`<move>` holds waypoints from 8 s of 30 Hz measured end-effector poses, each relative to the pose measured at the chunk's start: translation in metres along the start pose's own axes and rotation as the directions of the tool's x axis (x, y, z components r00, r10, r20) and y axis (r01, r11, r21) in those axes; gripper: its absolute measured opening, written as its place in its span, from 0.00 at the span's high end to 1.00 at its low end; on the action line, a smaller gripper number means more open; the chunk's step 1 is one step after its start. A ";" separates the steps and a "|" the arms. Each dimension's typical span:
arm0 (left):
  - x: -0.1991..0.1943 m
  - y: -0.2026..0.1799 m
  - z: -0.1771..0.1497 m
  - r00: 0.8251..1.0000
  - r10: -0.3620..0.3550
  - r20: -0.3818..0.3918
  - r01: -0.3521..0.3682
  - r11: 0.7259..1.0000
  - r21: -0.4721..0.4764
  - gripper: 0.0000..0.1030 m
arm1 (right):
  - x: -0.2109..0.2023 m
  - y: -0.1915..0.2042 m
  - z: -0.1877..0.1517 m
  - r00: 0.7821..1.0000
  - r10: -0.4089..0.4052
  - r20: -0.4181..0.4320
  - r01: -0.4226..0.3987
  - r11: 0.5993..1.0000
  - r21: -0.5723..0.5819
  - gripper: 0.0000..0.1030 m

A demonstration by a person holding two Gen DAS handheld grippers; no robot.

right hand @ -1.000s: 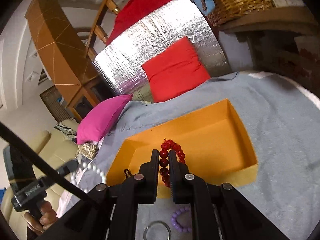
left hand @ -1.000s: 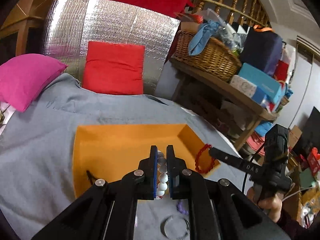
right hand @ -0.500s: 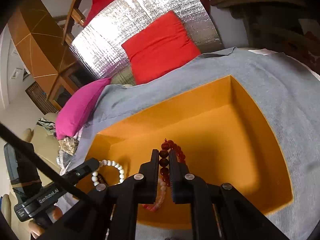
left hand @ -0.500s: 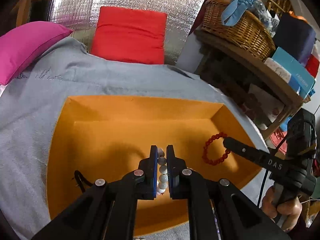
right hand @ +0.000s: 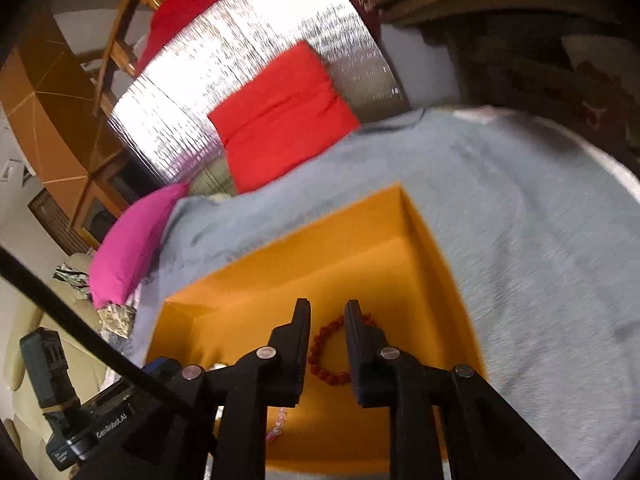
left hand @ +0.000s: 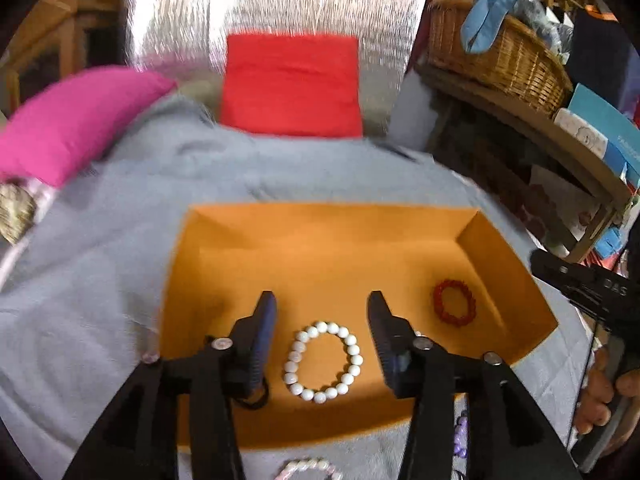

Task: Organize jewelry
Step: 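Open both tools in box, then withdraw toward purple bracelet and bangle, then grasp silver bangle with left tool while right tool grasps dark red band, then carry silver bangle in left tool while right tool carries dark red band over box, then open left tool releasing bangle while right tool releases dark red band into box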

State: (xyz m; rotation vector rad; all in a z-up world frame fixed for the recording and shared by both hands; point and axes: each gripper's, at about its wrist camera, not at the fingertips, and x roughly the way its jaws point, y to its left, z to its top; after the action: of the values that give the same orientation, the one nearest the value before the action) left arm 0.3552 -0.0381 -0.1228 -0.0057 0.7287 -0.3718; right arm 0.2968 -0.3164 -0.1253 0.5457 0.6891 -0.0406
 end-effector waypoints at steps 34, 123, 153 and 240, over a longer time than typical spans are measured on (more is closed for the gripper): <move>-0.060 -0.016 -0.130 0.988 0.103 -0.117 -0.088 0.988 0.131 0.21 | -0.043 -0.039 -0.091 0.953 -0.123 -0.277 0.140 0.989 0.042 0.62; -0.036 -0.073 -0.159 0.977 0.002 -0.212 0.058 0.958 0.280 0.41 | -0.011 0.006 -0.131 0.912 -0.386 -0.140 0.312 0.873 -0.375 0.94; -0.068 -0.031 -0.116 0.996 -0.003 -0.091 0.019 0.984 0.176 0.41 | -0.052 -0.030 -0.096 0.963 -0.147 -0.224 0.120 0.984 -0.128 0.94; 0.070 0.022 0.015 0.941 0.283 -0.185 -0.266 0.958 0.111 0.40 | 0.110 0.069 -0.013 0.976 -0.091 -0.197 0.070 0.991 -0.114 0.94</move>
State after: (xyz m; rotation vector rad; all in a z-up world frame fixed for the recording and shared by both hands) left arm 0.4201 -0.0425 -0.1602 0.2151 0.8989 -0.1356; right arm 0.3888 -0.2350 -0.1687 0.4223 0.9064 -0.0242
